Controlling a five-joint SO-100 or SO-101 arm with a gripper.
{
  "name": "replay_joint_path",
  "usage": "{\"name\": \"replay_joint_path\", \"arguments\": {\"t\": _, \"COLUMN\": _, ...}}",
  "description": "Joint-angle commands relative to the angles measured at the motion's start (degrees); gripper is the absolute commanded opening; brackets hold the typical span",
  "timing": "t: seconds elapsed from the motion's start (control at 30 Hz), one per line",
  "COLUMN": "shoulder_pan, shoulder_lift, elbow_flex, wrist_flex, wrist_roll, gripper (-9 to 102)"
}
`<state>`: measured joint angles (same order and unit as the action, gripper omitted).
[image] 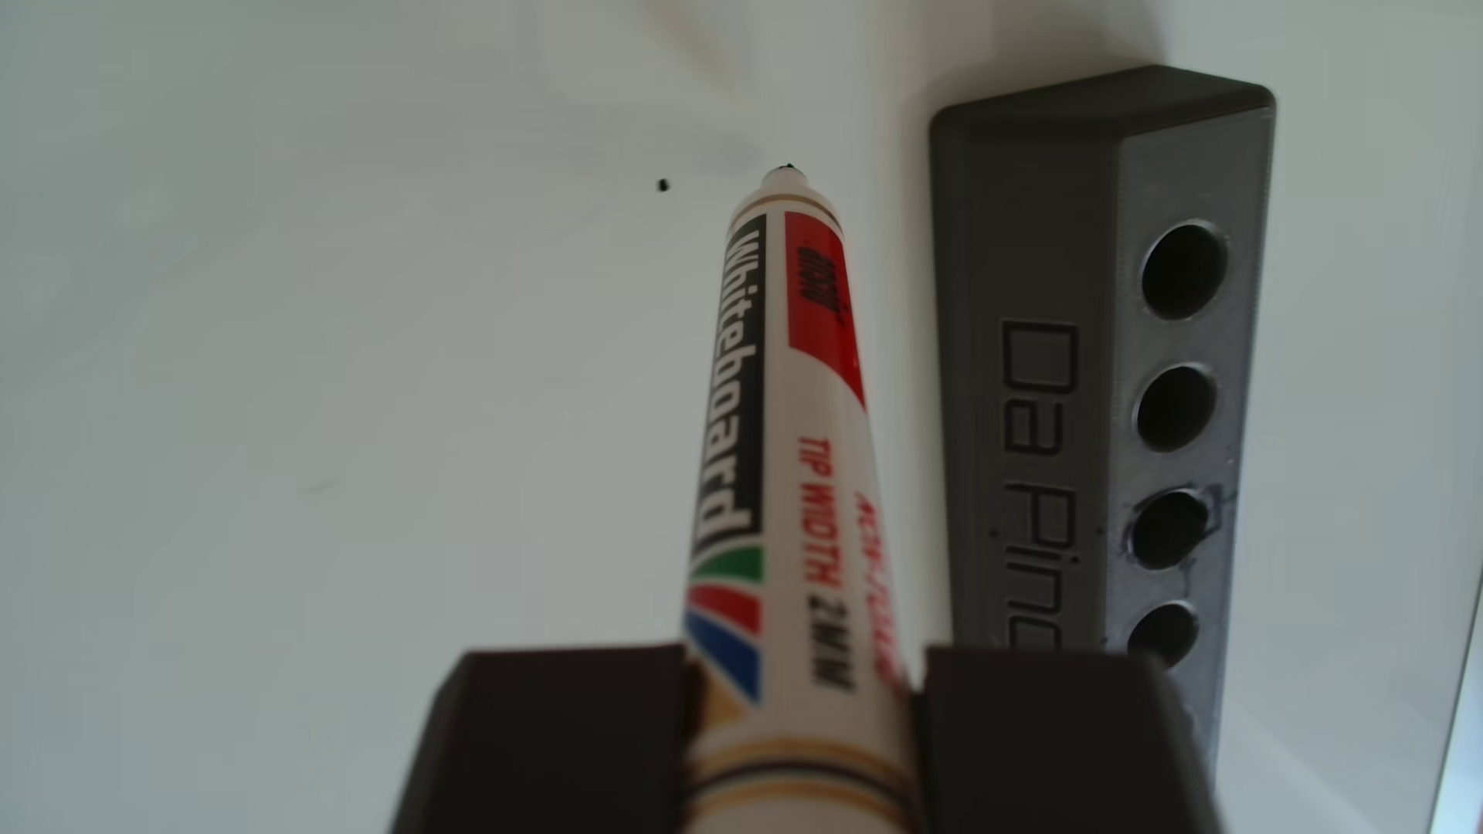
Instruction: Draw a face
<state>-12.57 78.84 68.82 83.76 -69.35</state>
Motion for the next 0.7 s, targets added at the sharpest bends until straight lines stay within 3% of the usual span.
{"name": "replay_joint_path", "arguments": {"t": 0.0, "shoulder_pan": 0.53, "shoulder_lift": 0.97, "elbow_flex": -0.53, "wrist_flex": -0.88, "wrist_roll": 0.18, "gripper": -1}}
{"name": "replay_joint_path", "arguments": {"t": 0.67, "shoulder_pan": 0.53, "shoulder_lift": 0.97, "elbow_flex": 0.09, "wrist_flex": 3.43, "wrist_roll": -0.44, "gripper": -1}}
